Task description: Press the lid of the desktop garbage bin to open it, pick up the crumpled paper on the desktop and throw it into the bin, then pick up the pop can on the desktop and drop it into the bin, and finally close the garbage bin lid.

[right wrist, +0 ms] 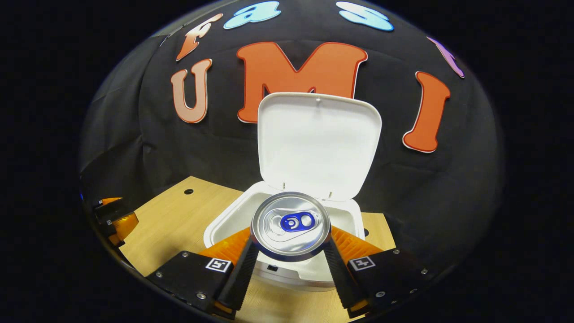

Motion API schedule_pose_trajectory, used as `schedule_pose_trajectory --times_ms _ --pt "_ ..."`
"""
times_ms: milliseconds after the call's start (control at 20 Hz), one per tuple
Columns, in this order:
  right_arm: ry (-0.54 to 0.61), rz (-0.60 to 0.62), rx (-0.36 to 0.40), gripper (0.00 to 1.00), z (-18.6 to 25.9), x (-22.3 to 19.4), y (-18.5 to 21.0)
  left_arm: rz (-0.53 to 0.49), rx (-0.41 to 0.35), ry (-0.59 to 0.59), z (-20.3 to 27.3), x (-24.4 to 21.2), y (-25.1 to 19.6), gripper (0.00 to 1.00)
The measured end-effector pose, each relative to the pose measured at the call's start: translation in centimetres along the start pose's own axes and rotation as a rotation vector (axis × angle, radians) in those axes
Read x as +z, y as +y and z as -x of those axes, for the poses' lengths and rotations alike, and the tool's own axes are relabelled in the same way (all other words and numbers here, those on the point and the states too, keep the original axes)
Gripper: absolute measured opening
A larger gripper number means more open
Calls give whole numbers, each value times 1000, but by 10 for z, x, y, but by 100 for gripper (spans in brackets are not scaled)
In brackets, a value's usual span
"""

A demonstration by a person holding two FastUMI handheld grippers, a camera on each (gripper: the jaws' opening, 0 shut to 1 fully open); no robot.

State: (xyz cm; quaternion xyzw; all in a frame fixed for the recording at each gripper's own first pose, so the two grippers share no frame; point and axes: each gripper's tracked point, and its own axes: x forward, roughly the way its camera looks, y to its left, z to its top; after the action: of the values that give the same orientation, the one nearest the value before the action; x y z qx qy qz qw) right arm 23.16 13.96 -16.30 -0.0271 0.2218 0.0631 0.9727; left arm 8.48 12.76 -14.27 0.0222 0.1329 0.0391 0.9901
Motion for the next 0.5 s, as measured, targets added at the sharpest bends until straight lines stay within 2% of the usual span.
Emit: schedule_pose_trajectory --times_ms 350,500 --pt "6 -12 -11 83 -14 7 -6 6 37 14 2 -4 8 99" --pt "-32 5 -27 83 -11 31 -16 3 31 9 -2 -1 5 99"
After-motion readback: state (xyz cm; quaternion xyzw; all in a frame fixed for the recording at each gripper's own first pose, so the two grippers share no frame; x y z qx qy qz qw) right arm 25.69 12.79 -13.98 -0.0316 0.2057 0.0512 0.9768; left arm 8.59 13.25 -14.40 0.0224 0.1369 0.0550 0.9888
